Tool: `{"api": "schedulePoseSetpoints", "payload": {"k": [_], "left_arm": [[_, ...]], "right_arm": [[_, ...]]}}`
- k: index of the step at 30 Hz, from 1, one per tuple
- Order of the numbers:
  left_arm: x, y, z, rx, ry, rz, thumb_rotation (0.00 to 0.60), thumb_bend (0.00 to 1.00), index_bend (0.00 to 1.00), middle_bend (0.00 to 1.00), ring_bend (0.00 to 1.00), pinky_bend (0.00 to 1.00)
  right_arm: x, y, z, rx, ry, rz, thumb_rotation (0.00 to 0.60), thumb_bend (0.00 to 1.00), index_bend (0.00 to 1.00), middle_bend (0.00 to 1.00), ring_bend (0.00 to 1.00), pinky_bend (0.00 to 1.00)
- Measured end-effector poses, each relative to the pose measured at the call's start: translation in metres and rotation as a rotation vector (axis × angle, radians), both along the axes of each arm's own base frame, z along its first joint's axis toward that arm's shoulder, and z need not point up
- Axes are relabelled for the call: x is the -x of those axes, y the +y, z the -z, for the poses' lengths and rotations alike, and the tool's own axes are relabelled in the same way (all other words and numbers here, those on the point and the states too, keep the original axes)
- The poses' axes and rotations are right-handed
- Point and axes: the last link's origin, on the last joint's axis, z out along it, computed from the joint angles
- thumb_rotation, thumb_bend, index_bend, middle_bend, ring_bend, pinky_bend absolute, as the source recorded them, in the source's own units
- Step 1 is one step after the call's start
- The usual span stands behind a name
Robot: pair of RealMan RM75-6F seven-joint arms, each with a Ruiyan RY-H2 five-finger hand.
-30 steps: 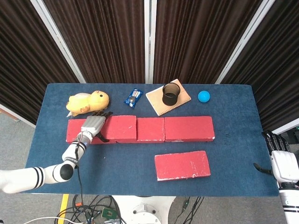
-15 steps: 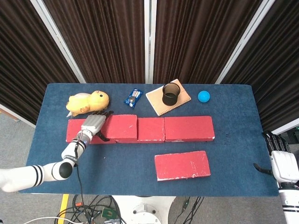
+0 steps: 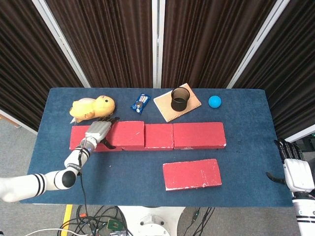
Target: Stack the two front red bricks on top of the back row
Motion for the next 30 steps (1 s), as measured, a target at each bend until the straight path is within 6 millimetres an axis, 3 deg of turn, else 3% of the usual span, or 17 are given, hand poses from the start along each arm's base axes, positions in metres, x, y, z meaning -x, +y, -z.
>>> {"api": "schedulePoseSetpoints", "payload": {"k": [15,23,30], "left_arm": [[0.0027,0.0005,0.0029,0.008,0.014,0.0,0.6,0.1,0.0,0.22,0.0,0.01],[-0.0001,0.0004,0.0023,0.004,0.002,0.004,0.6,0.1,0.0,0.04,0.0,0.01],[-0.0004,-0.0008,0.0022,0.006,-0.005,0.009,0.6,0.11,0.0,0.0,0.0,0.0]], "right_arm": [[0.0002,0.0001,-0.0003,-0.001,0.008,0.006,0.6,0.08,0.0,0.0,0.0,0.0],[0.0002,-0.0002,-0.0001,0.004,0.008,0.004,0.6,0.08,0.0,0.0,0.0,0.0],[0.0005,-0.0005,0.0004,0.011,0.008,0.002,0.6,0.08,0.0,0.0,0.0,0.0]]}}
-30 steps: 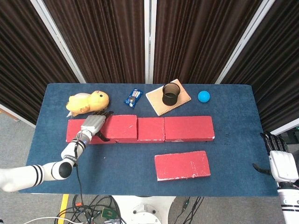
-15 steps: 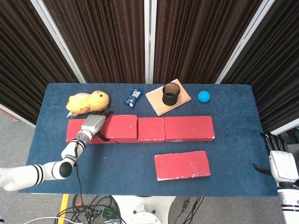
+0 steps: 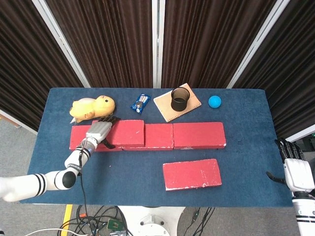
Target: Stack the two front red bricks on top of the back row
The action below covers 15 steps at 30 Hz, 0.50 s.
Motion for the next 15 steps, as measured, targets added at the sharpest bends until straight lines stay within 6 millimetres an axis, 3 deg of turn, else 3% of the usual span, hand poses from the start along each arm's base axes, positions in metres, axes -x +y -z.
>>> {"api": "schedulePoseSetpoints", "payload": {"k": [15], "left_arm": [[-0.004,-0.0025,-0.0008,0.013,-0.004,0.007,0.6,0.11,0.0,0.0,0.0,0.0]], "right_arm": [[0.0009,-0.0002,-0.0002,-0.003,0.0,0.005,0.6,0.08,0.0,0.0,0.0,0.0]]}}
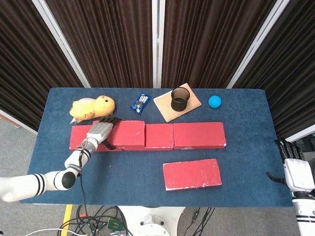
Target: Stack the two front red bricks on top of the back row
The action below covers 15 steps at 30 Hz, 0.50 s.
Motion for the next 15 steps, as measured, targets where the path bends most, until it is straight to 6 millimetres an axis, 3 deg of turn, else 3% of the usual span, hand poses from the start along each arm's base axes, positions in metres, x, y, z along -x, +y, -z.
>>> {"api": "schedulePoseSetpoints", "payload": {"k": [15], "left_arm": [[-0.001,-0.0009,-0.0029,0.002,0.009,-0.013,0.6,0.11,0.0,0.0,0.0,0.01]], "right_arm": [[-0.0008,-0.0004,0.0,-0.002,0.0,-0.003,0.6,0.08,0.0,0.0,0.0,0.0]]}}
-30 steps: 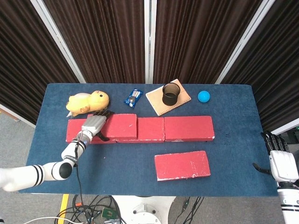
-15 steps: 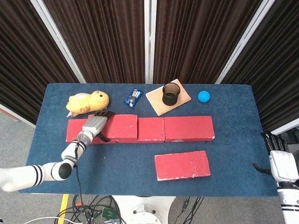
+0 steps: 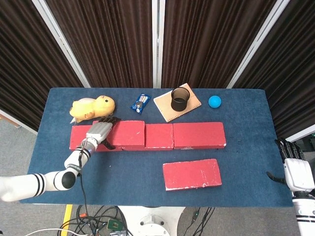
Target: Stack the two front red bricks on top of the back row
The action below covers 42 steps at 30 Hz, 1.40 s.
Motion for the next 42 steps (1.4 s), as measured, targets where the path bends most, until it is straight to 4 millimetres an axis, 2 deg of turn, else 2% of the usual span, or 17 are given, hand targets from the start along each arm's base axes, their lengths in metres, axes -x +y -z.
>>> {"api": "schedulePoseSetpoints", "payload": {"k": [5,25,37,42], "left_arm": [[0.0,0.0,-0.001,0.01,0.008,-0.008,0.6,0.11,0.0,0.0,0.0,0.05],[-0.002,0.001,-0.003,0.003,0.001,-0.01,0.6,0.11,0.0,0.0,0.0,0.04],[-0.012,-0.004,-0.007,0.01,-0.04,0.028,0.6,0.09,0.0,0.0,0.0,0.0],[-0.022,-0.005,-0.018,-0.031,-0.1,0.06,0.6,0.09,0.0,0.0,0.0,0.0]], "right_arm": [[0.0,0.0,0.0,0.001,0.0,0.001,0.6,0.08,0.0,0.0,0.0,0.0],[0.002,0.0,0.0,0.001,-0.001,0.005,0.6,0.08,0.0,0.0,0.0,0.0],[0.002,0.0,-0.002,0.019,-0.004,0.0,0.6,0.08,0.0,0.0,0.0,0.0],[0.001,0.001,-0.005,0.03,-0.001,-0.011,0.6,0.08,0.0,0.0,0.0,0.0]]}}
